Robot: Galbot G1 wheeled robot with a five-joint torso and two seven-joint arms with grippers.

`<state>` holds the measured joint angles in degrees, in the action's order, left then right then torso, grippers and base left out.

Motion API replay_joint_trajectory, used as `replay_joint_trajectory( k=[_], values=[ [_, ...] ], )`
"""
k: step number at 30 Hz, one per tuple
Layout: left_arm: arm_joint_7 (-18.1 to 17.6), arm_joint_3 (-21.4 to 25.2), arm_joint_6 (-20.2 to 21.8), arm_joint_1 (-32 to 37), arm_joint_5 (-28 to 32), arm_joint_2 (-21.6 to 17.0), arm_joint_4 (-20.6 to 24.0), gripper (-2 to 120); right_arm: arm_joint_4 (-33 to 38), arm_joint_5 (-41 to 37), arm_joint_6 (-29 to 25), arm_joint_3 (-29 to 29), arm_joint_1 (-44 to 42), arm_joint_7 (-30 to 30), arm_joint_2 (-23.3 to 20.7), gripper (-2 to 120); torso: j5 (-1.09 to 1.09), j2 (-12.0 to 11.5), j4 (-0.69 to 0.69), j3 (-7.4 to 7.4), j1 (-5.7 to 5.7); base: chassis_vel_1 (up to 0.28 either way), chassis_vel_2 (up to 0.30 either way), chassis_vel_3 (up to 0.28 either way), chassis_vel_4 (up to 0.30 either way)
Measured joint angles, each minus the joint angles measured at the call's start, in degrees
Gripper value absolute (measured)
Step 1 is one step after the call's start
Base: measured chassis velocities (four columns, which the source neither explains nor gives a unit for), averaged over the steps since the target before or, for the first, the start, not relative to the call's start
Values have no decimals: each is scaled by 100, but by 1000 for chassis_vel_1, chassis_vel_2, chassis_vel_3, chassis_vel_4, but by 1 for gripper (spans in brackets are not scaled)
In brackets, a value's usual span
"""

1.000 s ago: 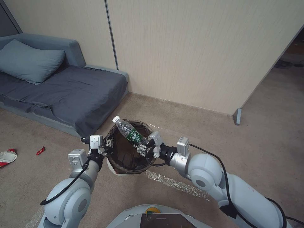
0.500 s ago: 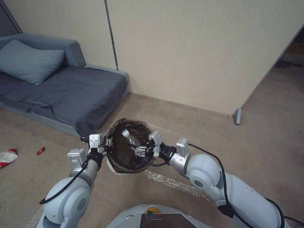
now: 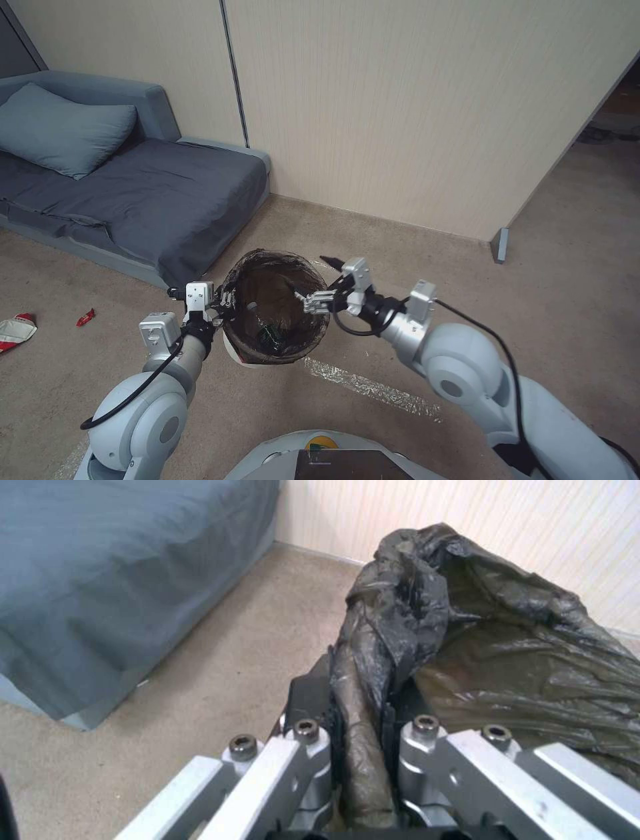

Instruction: Pick up the trash bin, then pick up the garbage from the floor and place it into the trash bin.

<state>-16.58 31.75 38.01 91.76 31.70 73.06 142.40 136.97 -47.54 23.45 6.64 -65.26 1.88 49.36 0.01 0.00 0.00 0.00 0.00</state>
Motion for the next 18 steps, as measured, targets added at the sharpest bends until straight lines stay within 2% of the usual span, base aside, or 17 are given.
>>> replay_joint_trajectory(
  k=[1, 2, 3, 4, 6, 10, 12, 16, 18],
  values=[
    [0, 2, -2, 0, 0, 0, -2, 7, 47, -5, -14, 51, -34, 23, -20, 100, 0, 0, 0, 0, 0, 0, 0, 0, 0],
    [0, 16, -10, 5, 0, 9, -6, 7, 285, -13, -61, 362, -276, 117, -100, 100, -1, 0, -1, 0, 0, 0, 0, 0, 0],
    [0, 16, -10, 5, 0, 9, -6, 7, 285, -13, -61, 362, -276, 117, -100, 100, -1, 0, -1, 0, 0, 0, 0, 0, 0],
    [0, 18, -20, 10, 0, 17, -6, 7, 385, 20, -76, 576, -453, 124, -114, 100, 0, 0, 3, 0, 0, 0, 0, 0, 0],
    [0, 23, -49, 28, -35, 59, -6, 7, 484, 390, -156, 1062, -951, 118, -90, 100, -2, 0, 0, 0, 0, 0, 0, 0, 0],
    [4, 20, -80, 45, -95, 124, -5, 7, 445, 958, -356, 1427, -1369, 99, 40, 100, 0, 0, -2, 0, 0, 0, 0, 0, 0],
    [35, 13, -106, 97, -190, 183, 22, 7, 257, 1772, -882, 1947, -1907, 75, 289, 100, 0, 0, 2, 0, 0, 0, 0, 0, 0],
    [177, 53, -160, 137, -440, 182, 31, 7, 148, 2265, -1284, 2309, -2316, 70, 534, 100, 0, 0, 2, 0, 0, 0, 0, 0, 0],
    [289, 85, -229, 150, -672, 151, 30, 7, 20, 2908, -1683, 2580, -2732, 18, 958, 100, -1, 0, 1, 0, 0, 0, 0, 0, 0]
  ],
)
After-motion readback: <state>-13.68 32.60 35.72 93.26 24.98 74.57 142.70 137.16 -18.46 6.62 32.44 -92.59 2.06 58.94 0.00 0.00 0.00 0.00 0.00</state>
